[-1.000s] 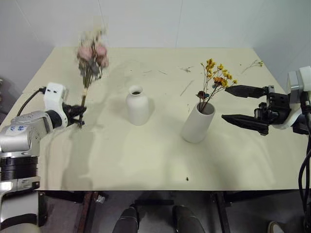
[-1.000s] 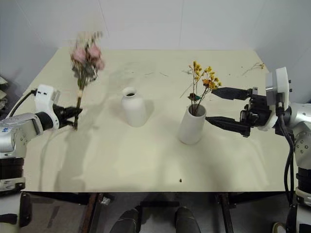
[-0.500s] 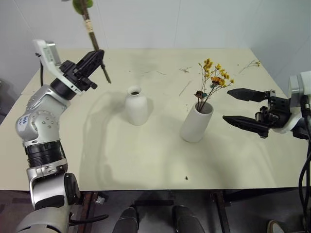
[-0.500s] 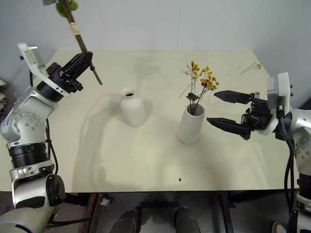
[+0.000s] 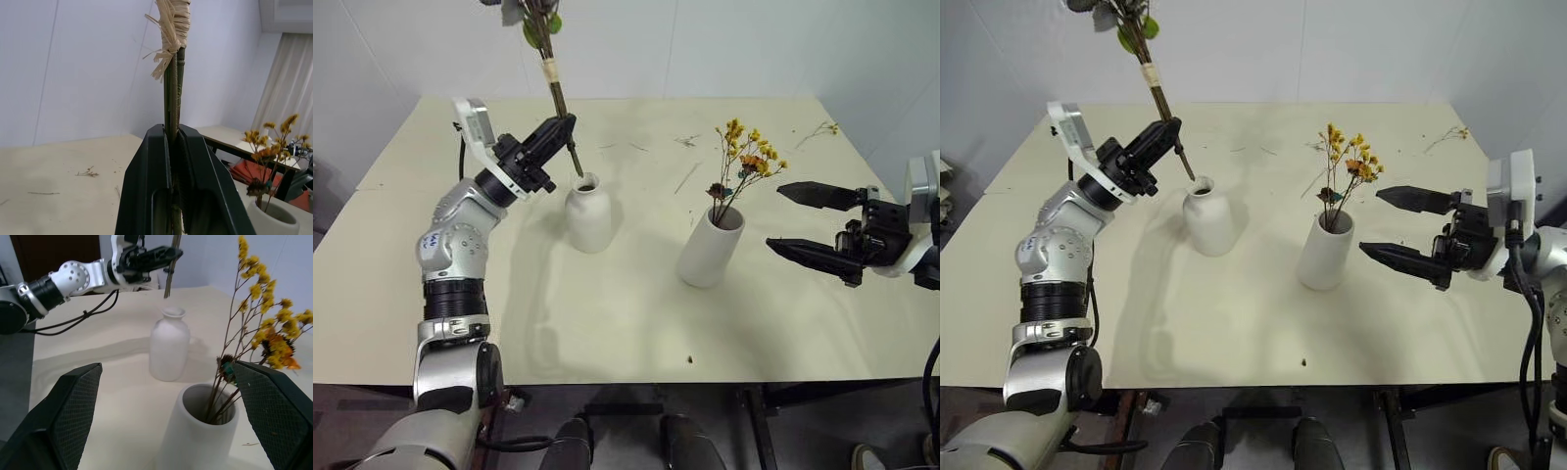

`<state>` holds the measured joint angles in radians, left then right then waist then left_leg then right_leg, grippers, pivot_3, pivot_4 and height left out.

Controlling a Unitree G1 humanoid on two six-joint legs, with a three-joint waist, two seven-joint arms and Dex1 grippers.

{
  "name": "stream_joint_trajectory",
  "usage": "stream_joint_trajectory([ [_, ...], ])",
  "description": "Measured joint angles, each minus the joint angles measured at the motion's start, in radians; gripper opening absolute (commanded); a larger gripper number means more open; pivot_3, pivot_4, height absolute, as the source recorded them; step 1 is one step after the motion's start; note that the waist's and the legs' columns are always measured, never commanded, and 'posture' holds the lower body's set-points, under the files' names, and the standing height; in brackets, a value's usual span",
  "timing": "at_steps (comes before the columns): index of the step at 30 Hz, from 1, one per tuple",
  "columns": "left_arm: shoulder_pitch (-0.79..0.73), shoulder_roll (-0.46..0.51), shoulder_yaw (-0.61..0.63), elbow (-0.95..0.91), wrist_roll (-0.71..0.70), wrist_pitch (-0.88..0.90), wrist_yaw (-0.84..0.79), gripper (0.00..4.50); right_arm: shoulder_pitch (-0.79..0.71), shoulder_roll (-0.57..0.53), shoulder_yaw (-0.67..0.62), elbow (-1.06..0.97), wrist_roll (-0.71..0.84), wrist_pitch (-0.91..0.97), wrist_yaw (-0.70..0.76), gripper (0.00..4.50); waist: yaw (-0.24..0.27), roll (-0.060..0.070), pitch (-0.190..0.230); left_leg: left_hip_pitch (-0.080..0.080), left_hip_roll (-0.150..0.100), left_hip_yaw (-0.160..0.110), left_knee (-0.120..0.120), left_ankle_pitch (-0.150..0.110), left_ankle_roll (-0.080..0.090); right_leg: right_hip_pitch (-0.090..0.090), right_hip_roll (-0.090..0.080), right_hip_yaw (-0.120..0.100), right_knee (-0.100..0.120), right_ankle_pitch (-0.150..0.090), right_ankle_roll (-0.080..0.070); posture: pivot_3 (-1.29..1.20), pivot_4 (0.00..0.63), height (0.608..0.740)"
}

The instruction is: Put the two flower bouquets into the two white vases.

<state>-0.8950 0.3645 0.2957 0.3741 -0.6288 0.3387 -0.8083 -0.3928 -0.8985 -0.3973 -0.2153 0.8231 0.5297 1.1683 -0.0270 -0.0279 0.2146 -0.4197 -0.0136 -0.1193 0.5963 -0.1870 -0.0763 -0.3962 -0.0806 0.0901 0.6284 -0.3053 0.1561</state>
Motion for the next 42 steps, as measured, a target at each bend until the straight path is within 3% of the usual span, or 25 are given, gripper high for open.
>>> stream_joint_trajectory([
  [13, -0.001, -0.052, -0.003, 0.228, 0.056, -0.196, -0.06, 0.02, 0.058, 0.003, -0.043, -0.06, 0.039, 0.019, -0.071, 4.5, 0.001, 0.0, 0.0, 0.0, 0.0, 0.0, 0.0, 0.0, 0.0, 0.001, 0.0, 0.0, -0.001, 0.001, 0.001, 0.0, 0.15, 0.74],
  [25, -0.001, -0.076, -0.025, 0.272, 0.1, -0.307, -0.132, 0.02, 0.064, 0.008, -0.043, -0.081, 0.067, 0.019, -0.112, 4.5, 0.002, 0.0, 0.0, 0.0, 0.0, 0.0, 0.0, 0.0, 0.0, 0.001, 0.0, 0.0, -0.002, 0.001, 0.001, 0.0, 0.15, 0.74],
  [39, 0.04, 0.023, -0.054, 0.251, 0.144, -0.318, -0.2, 4.37, 0.058, 0.05, -0.033, -0.095, 0.068, 0.016, -0.136, 4.5, 0.001, 0.0, 0.0, 0.0, 0.0, 0.0, 0.0, 0.0, 0.0, 0.001, 0.0, 0.0, -0.002, 0.001, 0.001, 0.0, 0.15, 0.74],
  [42, 0.041, 0.069, -0.07, 0.226, 0.162, -0.312, -0.222, 4.46, 0.059, 0.06, -0.018, -0.096, 0.067, 0.015, -0.14, 4.5, -0.001, 0.0, 0.0, 0.0, 0.0, 0.0, -0.001, 0.0, 0.0, 0.001, 0.0, 0.0, -0.002, 0.001, 0.001, 0.0, 0.15, 0.74],
])
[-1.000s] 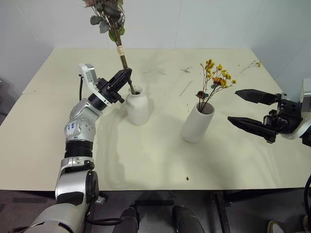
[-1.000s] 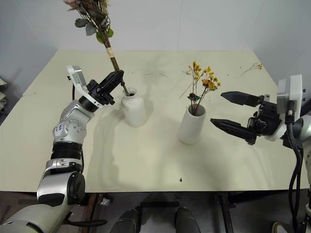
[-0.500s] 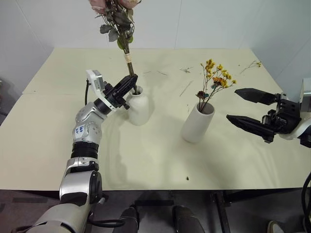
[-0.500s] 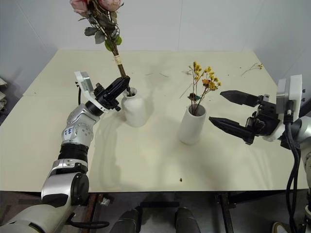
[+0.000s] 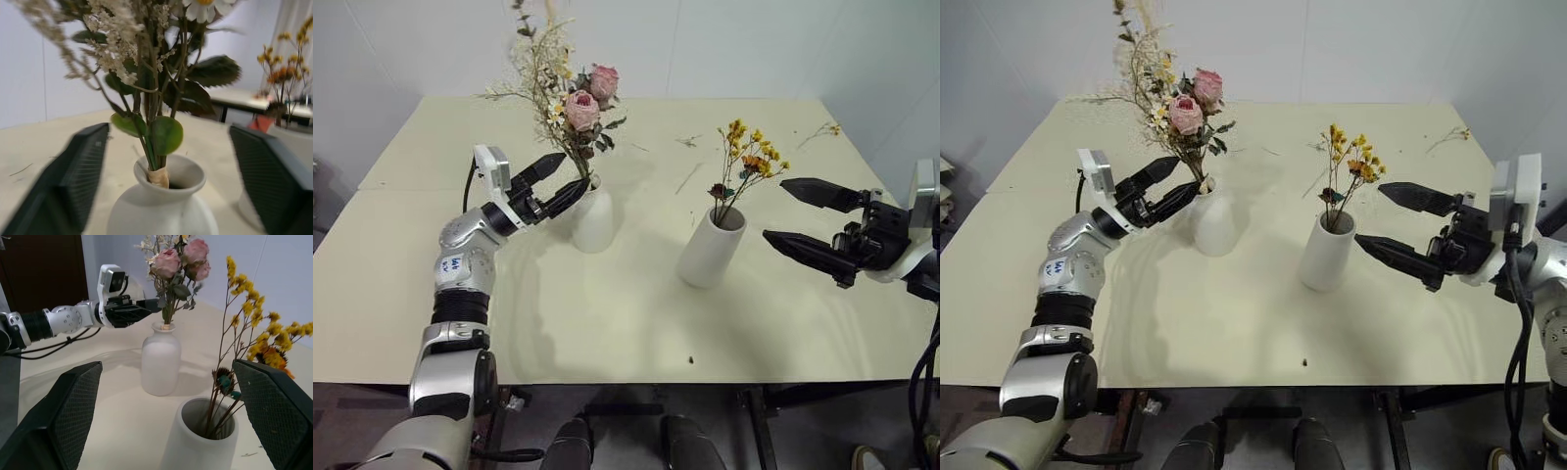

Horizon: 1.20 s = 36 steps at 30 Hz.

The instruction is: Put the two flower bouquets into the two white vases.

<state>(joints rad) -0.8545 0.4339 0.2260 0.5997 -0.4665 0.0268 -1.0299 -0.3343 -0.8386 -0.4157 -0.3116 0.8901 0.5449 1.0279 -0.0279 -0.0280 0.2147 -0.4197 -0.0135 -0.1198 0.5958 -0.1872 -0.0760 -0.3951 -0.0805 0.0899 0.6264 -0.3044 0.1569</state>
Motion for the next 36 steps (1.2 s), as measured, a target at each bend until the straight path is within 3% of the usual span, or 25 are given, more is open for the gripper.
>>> stream_joint_trajectory([
  [6, 0.103, 0.151, -0.017, -0.123, 0.01, 0.062, -0.074, 4.46, 0.005, 0.012, 0.013, -0.001, -0.003, -0.005, -0.002, 4.5, -0.003, 0.0, 0.0, 0.001, 0.001, 0.0, -0.003, 0.0, 0.0, 0.0, 0.0, 0.0, 0.0, -0.001, -0.001, 0.0, 0.15, 0.74],
  [9, 0.196, 0.277, -0.016, -0.232, -0.007, 0.161, -0.131, 4.46, 0.037, -0.009, 0.015, 0.004, -0.005, 0.001, 0.031, 4.5, -0.002, 0.0, 0.0, 0.001, 0.001, 0.0, -0.003, 0.0, 0.0, -0.001, 0.0, 0.0, 0.0, -0.001, -0.002, 0.0, 0.15, 0.74],
  [14, 0.31, 0.412, 0.071, -0.423, -0.07, 0.279, -0.164, 4.46, 0.04, -0.064, 0.015, 0.13, -0.112, -0.067, 0.071, 4.5, 0.001, 0.001, 0.0, 0.002, 0.001, 0.0, -0.004, 0.0, 0.0, 0.002, 0.0, -0.001, -0.004, -0.003, -0.006, 0.0, 0.15, 0.74],
  [16, 0.373, 0.423, 0.107, -0.48, -0.091, 0.294, -0.162, 4.46, 0.038, -0.064, 0.021, 0.169, -0.161, -0.108, 0.073, 4.5, 0.0, 0.001, 0.0, 0.003, 0.003, 0.001, -0.004, 0.0, 0.0, 0.002, 0.0, -0.001, -0.004, -0.008, -0.015, 0.0, 0.15, 0.74],
  [21, 0.479, 0.434, 0.155, -0.587, -0.127, 0.356, -0.128, 4.46, 0.011, -0.064, 0.051, 0.27, -0.233, -0.182, 0.12, 4.5, -0.001, 0.001, 0.0, 0.003, 0.004, 0.002, -0.004, 0.0, 0.0, 0.002, 0.001, 0.0, -0.004, -0.007, -0.014, 0.0, 0.15, 0.74],
  [29, 0.51, 0.434, 0.158, -0.685, -0.169, 0.414, -0.094, 4.46, -0.076, -0.077, 0.057, 0.473, -0.312, -0.261, 0.173, 4.5, -0.001, 0.002, 0.0, 0.005, 0.004, 0.003, -0.005, 0.0, 0.0, 0.002, 0.001, 0.0, -0.004, -0.006, -0.014, 0.0, 0.15, 0.74],
  [36, 0.51, 0.4, 0.13, -0.681, -0.16, 0.377, -0.078, 4.46, -0.099, -0.081, 0.063, 0.514, -0.354, -0.312, 0.189, 4.5, -0.004, 0.002, 0.0, 0.007, 0.005, 0.006, -0.008, 0.0, 0.0, 0.003, 0.002, 0.002, -0.004, -0.006, -0.012, 0.0, 0.15, 0.74],
])
